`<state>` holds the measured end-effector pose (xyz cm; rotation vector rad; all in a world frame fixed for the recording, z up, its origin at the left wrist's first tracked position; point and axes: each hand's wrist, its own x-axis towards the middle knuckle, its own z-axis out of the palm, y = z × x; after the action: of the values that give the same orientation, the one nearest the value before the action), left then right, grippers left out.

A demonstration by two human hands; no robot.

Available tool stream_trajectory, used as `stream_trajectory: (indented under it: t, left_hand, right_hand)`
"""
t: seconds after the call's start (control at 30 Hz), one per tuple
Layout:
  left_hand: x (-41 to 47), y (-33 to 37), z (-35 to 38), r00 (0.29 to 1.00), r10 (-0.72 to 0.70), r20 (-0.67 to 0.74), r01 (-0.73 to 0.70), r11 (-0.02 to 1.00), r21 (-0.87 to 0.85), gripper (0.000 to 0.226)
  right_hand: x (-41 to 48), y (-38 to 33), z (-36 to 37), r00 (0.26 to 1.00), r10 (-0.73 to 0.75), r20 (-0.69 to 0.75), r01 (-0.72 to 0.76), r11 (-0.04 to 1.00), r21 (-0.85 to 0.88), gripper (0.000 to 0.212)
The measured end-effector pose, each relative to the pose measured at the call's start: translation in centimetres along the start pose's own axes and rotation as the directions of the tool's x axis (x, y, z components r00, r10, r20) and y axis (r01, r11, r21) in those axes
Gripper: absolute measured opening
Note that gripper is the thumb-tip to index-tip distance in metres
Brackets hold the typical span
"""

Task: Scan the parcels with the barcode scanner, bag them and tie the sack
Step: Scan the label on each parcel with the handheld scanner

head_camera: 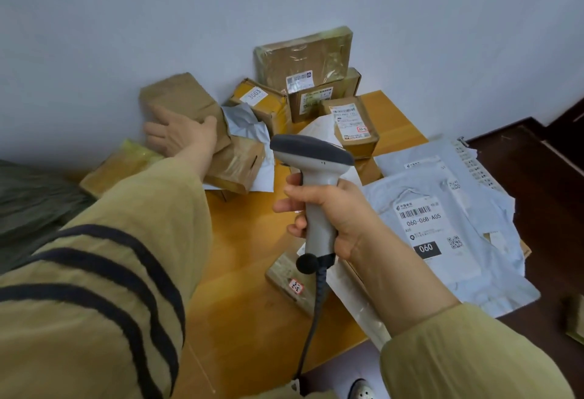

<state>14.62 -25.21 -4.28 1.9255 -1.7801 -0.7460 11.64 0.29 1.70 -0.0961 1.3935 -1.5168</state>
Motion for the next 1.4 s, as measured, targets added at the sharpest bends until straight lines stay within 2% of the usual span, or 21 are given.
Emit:
stream_trajectory:
  t: [0.13,0.2,0.3,0.4,0.5,0.6,0.8,0.93,1.0,1.03,1.1,1.17,1.2,1.23,1.3,1.33,1.4]
  left_hand:
    - [-0.5,0.2,-0.6,0.985,0.114,0.129,-0.128,0.986,0.108,0.099]
    - [-0.9,0.7,-0.5,0.975,0.154,0.159,-0.177,0.974,0.144,0.106]
    - [-1.0,1.6,0.1,0.984,0.132,0.122,-0.155,0.968,0.199,0.116]
    - [-0.3,2.4,1.0,0.986,0.124,0.114,-0.146,0.965,0.218,0.118]
    - [0.4,2.8,1.7,0.989,0.058,0.139,-0.086,0.974,0.21,0.115]
    - [1.0,2.7,1.9,0.993,0.009,0.117,-0.028,0.986,0.163,0.101]
    - [0.8,2.3,-0.2,0.997,0.006,0.08,-0.011,0.998,0.058,0.095]
    - [-1.6,2.1,-2.6,0.996,0.057,0.065,-0.045,0.983,-0.176,0.084]
    - [-3.4,0.8,-3.7,0.984,0.106,0.142,-0.044,0.923,-0.382,0.08]
    - [-4.3,0.0,-4.3,0.973,0.112,0.204,0.004,0.867,-0.498,0.08]
    - [-6.6,-1.5,-5.5,0.927,0.082,0.366,0.201,0.716,-0.669,0.078]
    - [-9.7,-2.5,-7.0,0.832,0.098,0.547,0.403,0.57,-0.716,0.065]
    - [-11.4,-3.0,-7.7,0.786,0.106,0.61,0.47,0.539,-0.699,0.053]
    - [-12.9,-3.5,-8.0,0.739,0.113,0.665,0.524,0.524,-0.672,0.043]
    - [-15.3,-4.6,-8.3,0.681,0.125,0.721,0.565,0.536,-0.627,0.036]
    - [-16.4,-5.1,-8.6,0.673,0.129,0.728,0.563,0.549,-0.618,0.035]
    - [-17.6,-5.8,-8.9,0.708,0.096,0.7,0.54,0.565,-0.623,0.026]
  right_hand:
    - [-0.6,0.0,0.4,1.0,0.001,0.001,-0.001,1.0,-0.029,0.031]
    - [-0.8,0.0,0.5,1.0,-0.004,0.006,0.004,0.999,-0.035,0.034]
    - [-0.7,-0.2,0.5,1.0,-0.011,0.007,0.012,0.998,-0.055,0.033]
    - [0.2,-0.7,0.8,1.0,-0.02,-0.002,0.02,0.997,-0.068,0.033]
    - [1.1,-1.0,1.1,1.0,-0.016,-0.014,0.015,0.998,-0.064,0.033]
    - [1.6,-1.1,1.1,1.0,-0.015,-0.028,0.012,0.997,-0.079,0.032]
    - [1.9,-0.8,1.0,0.999,-0.024,-0.03,0.022,0.998,-0.059,0.031]
    - [1.6,-0.9,0.7,0.996,-0.066,-0.056,0.065,0.998,-0.013,0.025]
    - [1.4,-0.9,0.5,0.991,-0.108,-0.074,0.11,0.994,0.028,0.022]
    - [1.2,-0.8,0.3,0.988,-0.131,-0.087,0.136,0.99,0.046,0.021]
    - [1.0,-0.4,-0.1,0.98,-0.162,-0.116,0.172,0.982,0.081,0.023]
    - [0.3,0.0,-0.5,0.977,-0.163,-0.134,0.177,0.98,0.096,0.035]
    - [-0.3,0.2,-0.6,0.978,-0.162,-0.132,0.174,0.981,0.091,0.041]
    - [-0.8,0.6,-0.8,0.978,-0.168,-0.123,0.179,0.98,0.082,0.045]
    - [-2.1,1.3,-1.0,0.976,-0.197,-0.096,0.203,0.977,0.066,0.045]
    - [-2.7,1.6,-1.0,0.973,-0.217,-0.08,0.221,0.974,0.057,0.041]
    - [-4.0,2.0,-1.3,0.965,-0.257,-0.054,0.259,0.965,0.036,0.035]
